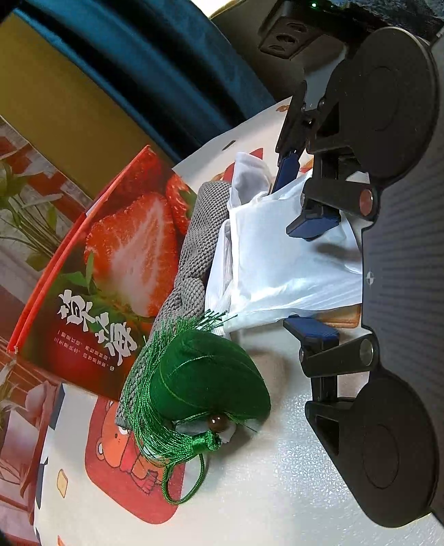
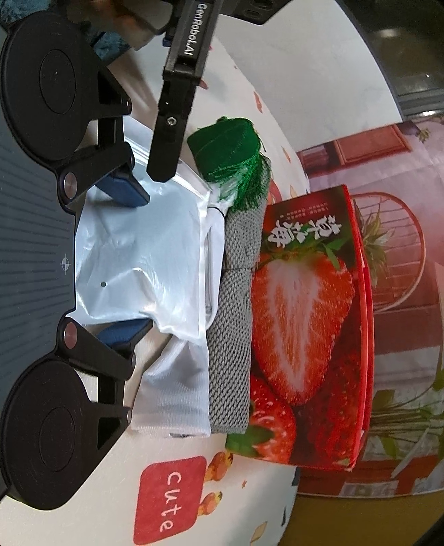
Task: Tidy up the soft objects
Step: 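Close the left tool on the white packet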
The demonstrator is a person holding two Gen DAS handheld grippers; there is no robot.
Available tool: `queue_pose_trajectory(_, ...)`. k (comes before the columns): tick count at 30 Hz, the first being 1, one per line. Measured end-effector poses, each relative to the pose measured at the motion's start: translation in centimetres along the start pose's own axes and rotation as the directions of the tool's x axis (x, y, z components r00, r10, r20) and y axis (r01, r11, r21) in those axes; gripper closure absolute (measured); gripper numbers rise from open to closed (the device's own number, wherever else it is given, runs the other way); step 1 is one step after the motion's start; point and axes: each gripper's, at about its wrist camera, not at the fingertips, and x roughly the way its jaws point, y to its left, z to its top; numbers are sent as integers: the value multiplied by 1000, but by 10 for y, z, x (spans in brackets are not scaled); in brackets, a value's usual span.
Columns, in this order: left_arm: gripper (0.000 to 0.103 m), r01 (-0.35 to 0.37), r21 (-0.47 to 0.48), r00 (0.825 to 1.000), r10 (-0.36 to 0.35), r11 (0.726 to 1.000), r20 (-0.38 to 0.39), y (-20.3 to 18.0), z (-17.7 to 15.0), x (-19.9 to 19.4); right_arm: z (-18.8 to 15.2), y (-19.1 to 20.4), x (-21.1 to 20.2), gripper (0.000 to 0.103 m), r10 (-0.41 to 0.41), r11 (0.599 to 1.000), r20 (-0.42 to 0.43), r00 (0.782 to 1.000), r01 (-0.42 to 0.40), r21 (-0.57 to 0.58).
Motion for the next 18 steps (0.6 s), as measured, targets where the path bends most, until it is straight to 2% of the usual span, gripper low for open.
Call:
queue_pose_trajectory(4, 50, 0, 1, 1000, 0, 1000, 0, 0, 0, 0, 2, -6, -2, 49, 7, 1000, -4, 1000, -6, 30)
queue_pose_trajectory(18, 47, -16, 8, 1000, 16, 1000, -19, -7, 0, 1, 3, -4, -1, 53, 42, 998, -23, 999, -41, 55)
